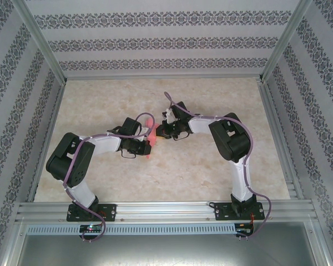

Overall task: Fold a paper plane with a square sheet of paper (pick it up from the middle)
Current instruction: Fold the wing for the fifth time at the center of the table.

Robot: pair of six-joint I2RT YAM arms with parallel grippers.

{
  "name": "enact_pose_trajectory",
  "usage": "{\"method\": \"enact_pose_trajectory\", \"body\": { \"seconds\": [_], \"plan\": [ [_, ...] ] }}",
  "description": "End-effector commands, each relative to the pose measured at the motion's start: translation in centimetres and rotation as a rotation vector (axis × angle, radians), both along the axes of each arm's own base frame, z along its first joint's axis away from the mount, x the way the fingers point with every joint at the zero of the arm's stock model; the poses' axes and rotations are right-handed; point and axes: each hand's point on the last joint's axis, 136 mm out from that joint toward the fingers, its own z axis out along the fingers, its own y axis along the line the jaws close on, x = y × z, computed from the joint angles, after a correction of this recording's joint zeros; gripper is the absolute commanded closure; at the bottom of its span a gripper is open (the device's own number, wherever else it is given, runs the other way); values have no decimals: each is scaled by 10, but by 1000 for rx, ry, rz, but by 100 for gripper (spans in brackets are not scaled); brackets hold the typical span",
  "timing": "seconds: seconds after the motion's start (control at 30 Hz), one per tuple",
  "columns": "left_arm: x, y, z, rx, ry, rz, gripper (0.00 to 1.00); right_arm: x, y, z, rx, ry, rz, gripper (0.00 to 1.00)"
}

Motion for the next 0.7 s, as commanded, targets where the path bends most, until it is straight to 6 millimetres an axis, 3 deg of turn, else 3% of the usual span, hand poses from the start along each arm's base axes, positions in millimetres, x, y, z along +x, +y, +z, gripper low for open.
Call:
{"method": "enact_pose_trajectory", "body": {
  "seconds": [0.0, 0.1, 0.4, 0.67],
  "plan": [
    [-20, 15, -21, 54, 131, 28, 99, 5, 5, -5, -28, -26, 16, 94],
    [-16, 11, -13, 18, 124, 35, 96, 4, 3, -12, -53, -19, 16, 94],
    [15, 7, 18, -89, 72, 116, 74, 0, 3, -13, -70, -25, 30, 95],
    [42, 13, 28, -110, 42, 177, 62, -2, 5, -11, -70, -27, 35, 95]
  ]
}}
